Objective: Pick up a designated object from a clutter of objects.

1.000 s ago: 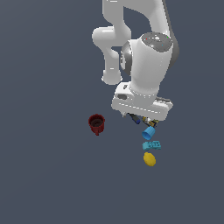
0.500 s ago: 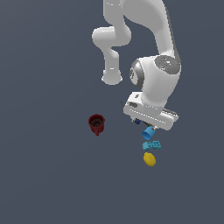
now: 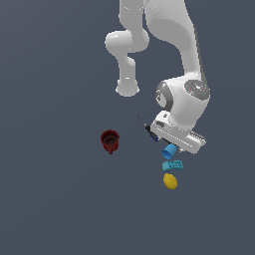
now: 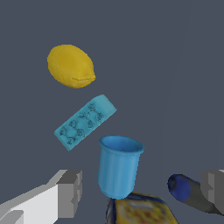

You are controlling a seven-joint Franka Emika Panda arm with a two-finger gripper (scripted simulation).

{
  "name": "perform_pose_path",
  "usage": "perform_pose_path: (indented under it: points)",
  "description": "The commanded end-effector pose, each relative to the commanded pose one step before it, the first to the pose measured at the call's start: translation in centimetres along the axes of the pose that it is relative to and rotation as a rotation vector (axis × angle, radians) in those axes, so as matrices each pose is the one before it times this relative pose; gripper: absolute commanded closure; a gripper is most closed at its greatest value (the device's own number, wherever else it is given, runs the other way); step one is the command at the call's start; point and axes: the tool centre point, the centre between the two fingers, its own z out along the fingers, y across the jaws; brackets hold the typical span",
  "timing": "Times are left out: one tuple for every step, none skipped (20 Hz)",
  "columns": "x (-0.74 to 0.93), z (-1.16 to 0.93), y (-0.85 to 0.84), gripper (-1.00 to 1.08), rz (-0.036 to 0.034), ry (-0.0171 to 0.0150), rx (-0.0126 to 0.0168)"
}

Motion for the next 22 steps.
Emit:
perform_pose_path:
  points:
    - [-0.772,0.974,-0.406,-0.92,0.03107,-0.00197,-0.00026]
    - [-0.271,0.325,-0.118,-0.92,0.00971,-0.00086,-0.00027]
    - [-0.251,0.296,-0.103,-0.92,0.00884,-0.00079,-0.00026]
    - [-0.228,0.268,-0.089,-0.92,0.00802,-0.00073,-0.00024]
    - [-0.205,0.24,-0.076,-0.92,0.00719,-0.00066,-0.00022]
    - [-0.184,0.211,-0.065,-0.92,0.00632,-0.00058,-0.00019]
    - [-0.159,0.183,-0.054,-0.92,0.0055,-0.00051,-0.00017]
    - [-0.136,0.155,-0.044,-0.92,0.00464,-0.00043,-0.00015]
    - [-0.11,0.127,-0.034,-0.92,0.00383,-0.00036,-0.00012]
    - [-0.089,0.098,-0.028,-0.92,0.00292,-0.00027,-0.00009]
    - [-0.062,0.07,-0.019,-0.92,0.00212,-0.0002,-0.00007]
    - [-0.036,0.042,-0.011,-0.92,0.00129,-0.00012,-0.00004]
    - [-0.009,0.014,-0.002,-0.92,0.00049,-0.00005,-0.00002]
    - [0.033,-0.059,0.024,-0.92,-0.00339,-0.00016,-0.00043]
    - [-0.002,0.034,0.0,-0.92,0.0,0.0,0.0]
    - [-0.005,0.102,0.0,-0.92,0.0,0.0,0.0]
    - [-0.009,0.169,0.001,-0.92,0.0,0.0,0.0]
    - [-0.013,0.236,0.001,-0.92,0.0,0.0,0.0]
    - [0.008,0.298,0.016,-0.92,0.00048,0.00004,0.00006]
    - [-0.02,0.367,0.004,-0.92,0.0,0.0,0.0]
    - [0.0,0.427,0.018,-0.92,0.00048,0.00003,0.00006]
    - [-0.028,0.493,0.006,-0.92,0.0,0.0,0.0]
